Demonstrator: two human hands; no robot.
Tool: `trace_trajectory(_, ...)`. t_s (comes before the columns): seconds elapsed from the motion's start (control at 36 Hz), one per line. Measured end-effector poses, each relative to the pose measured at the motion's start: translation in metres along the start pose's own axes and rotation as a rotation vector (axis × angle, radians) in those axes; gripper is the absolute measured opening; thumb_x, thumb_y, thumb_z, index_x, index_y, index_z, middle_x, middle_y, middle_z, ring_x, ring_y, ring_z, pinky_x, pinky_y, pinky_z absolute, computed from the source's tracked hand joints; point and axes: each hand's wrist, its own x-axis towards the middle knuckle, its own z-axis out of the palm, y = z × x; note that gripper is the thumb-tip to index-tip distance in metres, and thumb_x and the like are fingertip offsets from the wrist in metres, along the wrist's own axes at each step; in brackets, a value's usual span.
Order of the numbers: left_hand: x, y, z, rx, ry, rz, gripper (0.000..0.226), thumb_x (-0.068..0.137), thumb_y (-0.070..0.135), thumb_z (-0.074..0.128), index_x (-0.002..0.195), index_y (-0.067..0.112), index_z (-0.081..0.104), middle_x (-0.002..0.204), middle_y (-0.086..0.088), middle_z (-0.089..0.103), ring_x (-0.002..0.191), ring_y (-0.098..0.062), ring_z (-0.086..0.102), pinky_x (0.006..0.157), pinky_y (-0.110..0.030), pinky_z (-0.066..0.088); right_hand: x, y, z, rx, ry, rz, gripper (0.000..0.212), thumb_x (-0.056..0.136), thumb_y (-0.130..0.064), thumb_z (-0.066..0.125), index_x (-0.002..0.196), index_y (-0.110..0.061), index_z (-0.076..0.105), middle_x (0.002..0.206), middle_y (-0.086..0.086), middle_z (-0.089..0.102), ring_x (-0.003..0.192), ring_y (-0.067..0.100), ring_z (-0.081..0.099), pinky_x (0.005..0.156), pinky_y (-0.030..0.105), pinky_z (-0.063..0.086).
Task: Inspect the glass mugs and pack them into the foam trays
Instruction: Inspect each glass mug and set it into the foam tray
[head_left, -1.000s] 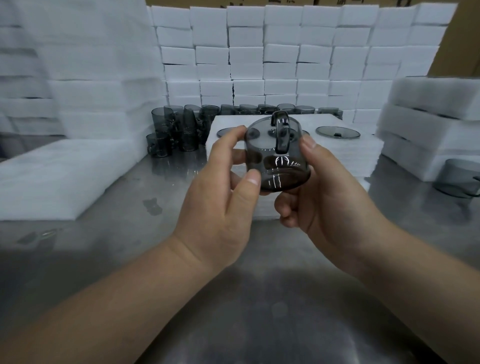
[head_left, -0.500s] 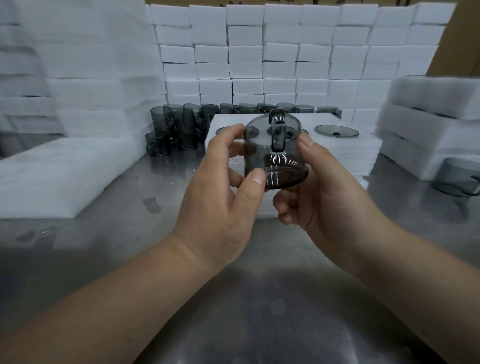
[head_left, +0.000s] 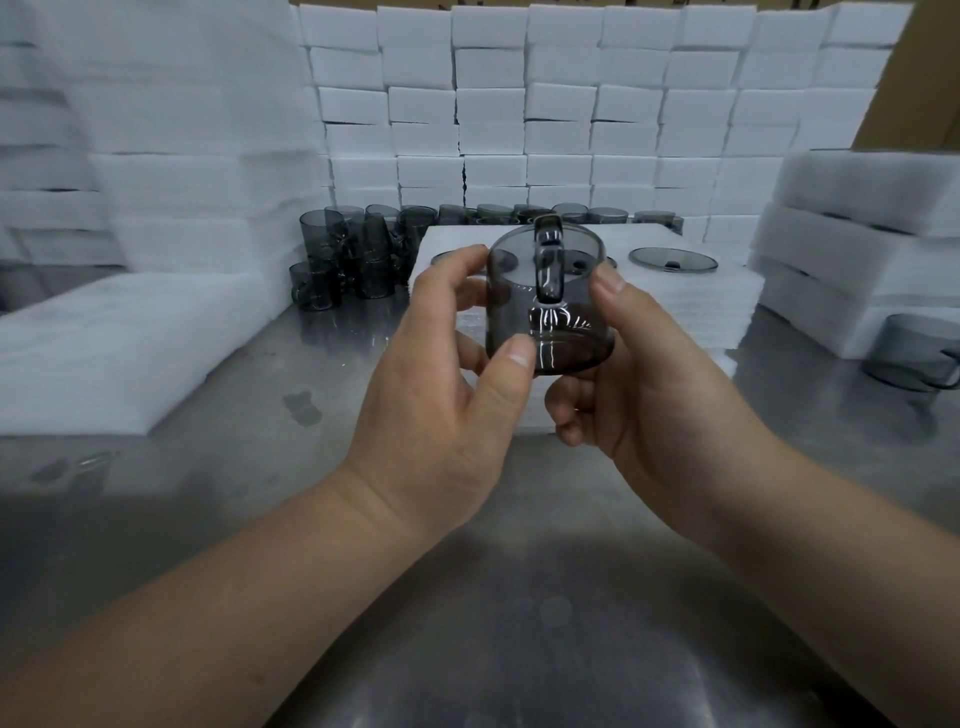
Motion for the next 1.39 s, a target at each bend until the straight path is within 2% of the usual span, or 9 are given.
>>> trace_trajectory(0.11, 0.0003, 0.0000, 0.0008, -0.027, 0.007, -0.013, 0.049, 0.077, 0.048, 0.041, 0.123, 0.032, 0.033, 0.112, 0.013, 0.049, 0.083, -0.024, 0.058, 0.070, -0.050, 0.051, 0.0007, 0.0006, -0.0006, -0.009, 0.007, -0.001, 0.034, 0.074, -0.052, 0.048, 0.080, -0.028, 0.070, 0.073, -0.001, 0.068, 0.049, 0.009, 0.048, 0.048, 0.022, 0.038)
trace_trajectory(0.25, 0.0000, -0.0006, 0.0022, -0.046, 0.026, -0.022, 0.043, 0.076, 0.048, 0.043, 0.117, 0.038, 0.035, 0.110, 0.018, 0.048, 0.087, -0.018, 0.057, 0.072, -0.051, 0.051, 0.0015, 0.0008, -0.0014, -0.020, 0.019, 0.013, 0.035, 0.074, -0.053, 0.049, 0.086, -0.026, 0.068, 0.076, 0.001, 0.068, 0.050, 0.010, 0.048, 0.049, 0.023, 0.037)
trace_trajectory(0.39, 0.0009, 0.0006, 0.0030, -0.066, 0.023, -0.036, 0.050, 0.076, 0.049, 0.046, 0.121, 0.031, 0.034, 0.116, 0.009, 0.051, 0.092, -0.018, 0.060, 0.077, -0.052, 0.051, 0.0023, 0.0016, -0.0017, -0.028, 0.058, 0.025, 0.043, 0.072, -0.052, 0.052, 0.097, -0.019, 0.065, 0.077, -0.002, 0.066, 0.050, 0.008, 0.049, 0.048, 0.022, 0.038)
trace_trajectory(0.56, 0.0008, -0.0005, 0.0036, -0.011, 0.017, -0.040, 0.045, 0.071, 0.054, 0.055, 0.111, 0.043, 0.038, 0.111, 0.013, 0.055, 0.090, -0.002, 0.060, 0.071, -0.016, 0.042, 0.0034, 0.0041, -0.0003, -0.072, 0.096, 0.041, 0.063, 0.069, -0.050, 0.057, 0.116, -0.009, 0.059, 0.107, 0.016, 0.065, 0.057, 0.008, 0.051, 0.052, 0.023, 0.039)
trace_trajectory(0.67, 0.0003, -0.0006, 0.0043, 0.005, 0.024, -0.063, 0.050, 0.064, 0.055, 0.061, 0.108, 0.049, 0.037, 0.112, 0.012, 0.057, 0.094, -0.001, 0.061, 0.071, -0.019, 0.043, 0.0028, 0.0031, 0.0016, -0.095, 0.095, 0.036, 0.064, 0.069, -0.050, 0.056, 0.118, -0.009, 0.058, 0.116, 0.019, 0.062, 0.064, 0.013, 0.052, 0.057, 0.027, 0.038)
trace_trajectory(0.81, 0.0010, 0.0013, 0.0054, 0.079, 0.026, -0.073, 0.055, 0.058, 0.061, 0.063, 0.103, 0.059, 0.033, 0.110, 0.019, 0.055, 0.095, 0.008, 0.056, 0.067, -0.004, 0.037, 0.0017, 0.0042, 0.0004, -0.166, 0.127, 0.047, 0.063, 0.067, -0.050, 0.057, 0.116, -0.011, 0.059, 0.113, 0.013, 0.066, 0.103, 0.037, 0.061, 0.073, 0.041, 0.041)
trace_trajectory(1.06, 0.0009, 0.0029, 0.0066, 0.123, 0.028, -0.112, 0.060, 0.053, 0.063, 0.067, 0.101, 0.061, 0.031, 0.109, 0.021, 0.053, 0.094, 0.012, 0.053, 0.070, -0.002, 0.037, 0.0017, 0.0037, 0.0037, -0.168, 0.133, 0.023, 0.060, 0.066, -0.051, 0.057, 0.113, -0.012, 0.062, 0.106, 0.007, 0.069, 0.072, 0.012, 0.055, 0.057, 0.028, 0.039)
trace_trajectory(1.25, 0.0002, 0.0032, 0.0052, 0.118, 0.057, -0.106, 0.055, 0.055, 0.064, 0.059, 0.103, 0.054, 0.034, 0.114, 0.014, 0.053, 0.100, 0.003, 0.054, 0.078, -0.018, 0.044, 0.0034, 0.0020, 0.0021, -0.077, 0.113, 0.011, 0.061, 0.074, -0.057, 0.044, 0.112, -0.012, 0.060, 0.100, 0.026, 0.060, 0.060, 0.014, 0.050, 0.053, 0.027, 0.038)
trace_trajectory(1.39, 0.0015, 0.0030, 0.0044, 0.134, 0.104, -0.104, 0.047, 0.057, 0.066, 0.054, 0.099, 0.052, 0.036, 0.106, 0.018, 0.046, 0.096, 0.011, 0.049, 0.075, -0.008, 0.041, 0.0054, 0.0016, -0.0020, -0.012, 0.167, 0.009, 0.035, 0.095, -0.036, 0.038, 0.103, -0.009, 0.059, 0.071, 0.003, 0.058, 0.046, 0.009, 0.047, 0.046, 0.023, 0.037)
